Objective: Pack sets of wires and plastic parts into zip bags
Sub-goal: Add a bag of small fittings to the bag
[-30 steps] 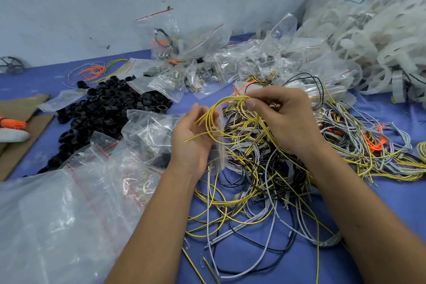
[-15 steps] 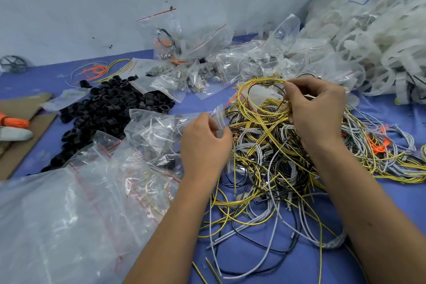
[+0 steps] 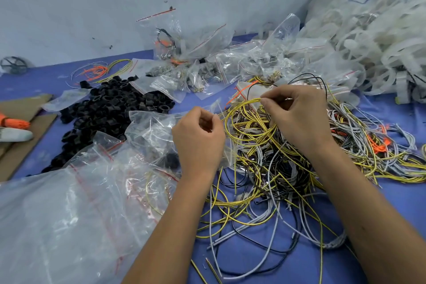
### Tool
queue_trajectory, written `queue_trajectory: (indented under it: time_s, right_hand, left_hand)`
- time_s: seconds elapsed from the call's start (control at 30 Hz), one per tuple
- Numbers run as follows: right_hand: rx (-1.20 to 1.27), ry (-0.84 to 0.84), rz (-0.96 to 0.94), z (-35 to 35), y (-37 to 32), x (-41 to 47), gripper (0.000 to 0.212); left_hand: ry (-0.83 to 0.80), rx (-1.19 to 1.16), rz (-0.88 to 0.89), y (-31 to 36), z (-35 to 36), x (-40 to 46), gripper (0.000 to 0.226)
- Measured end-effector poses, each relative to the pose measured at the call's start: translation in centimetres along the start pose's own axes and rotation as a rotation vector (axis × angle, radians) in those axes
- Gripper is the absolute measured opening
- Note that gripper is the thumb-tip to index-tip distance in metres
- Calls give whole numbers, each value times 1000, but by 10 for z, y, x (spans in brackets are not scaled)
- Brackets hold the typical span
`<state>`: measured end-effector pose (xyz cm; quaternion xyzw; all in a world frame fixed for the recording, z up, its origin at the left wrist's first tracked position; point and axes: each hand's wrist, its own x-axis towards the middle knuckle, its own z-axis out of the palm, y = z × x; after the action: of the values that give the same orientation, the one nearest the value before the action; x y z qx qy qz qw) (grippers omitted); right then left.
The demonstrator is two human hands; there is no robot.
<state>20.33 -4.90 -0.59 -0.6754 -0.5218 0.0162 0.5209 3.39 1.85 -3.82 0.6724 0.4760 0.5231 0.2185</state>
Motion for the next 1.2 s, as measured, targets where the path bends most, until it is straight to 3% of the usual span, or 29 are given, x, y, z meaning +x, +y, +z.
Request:
queue_trajectory:
  time_s: [0.2, 0.4, 0.53, 0.63, 0.73, 0.83, 0.9, 1.1, 1.2]
  right_hand:
    - [42, -98, 20, 2, -3, 0, 7]
    - [121, -130, 29, 17, -7, -6, 10]
    - [269, -87, 189, 27, -7, -9, 13]
    - [472, -311, 273, 27, -8, -12, 17]
    - [335, -484, 137, 23, -10, -14, 26]
    - [16, -418, -67, 24, -16, -13, 46]
    - [-71, -426, -141, 25, -19, -13, 41]
    - [132, -360, -49, 28, -9, -16, 45]
    - [162, -399, -16, 29, -8, -15, 29]
  left_hand:
    - [43, 31, 255, 6, -1, -3, 19]
    - [-16, 18, 454, 13, 5, -13, 20]
    - [-8, -58, 469, 17, 11, -23, 20]
    - [10, -78, 467, 17, 13, -25, 18]
    - [58, -102, 451, 15, 13, -24, 16]
    - [77, -118, 497, 17, 13, -25, 16]
    - [54, -129, 516, 19, 15, -26, 16]
    - [-8, -153, 505, 20, 17, -29, 15]
    - [-30, -136, 476, 19, 17, -28, 13]
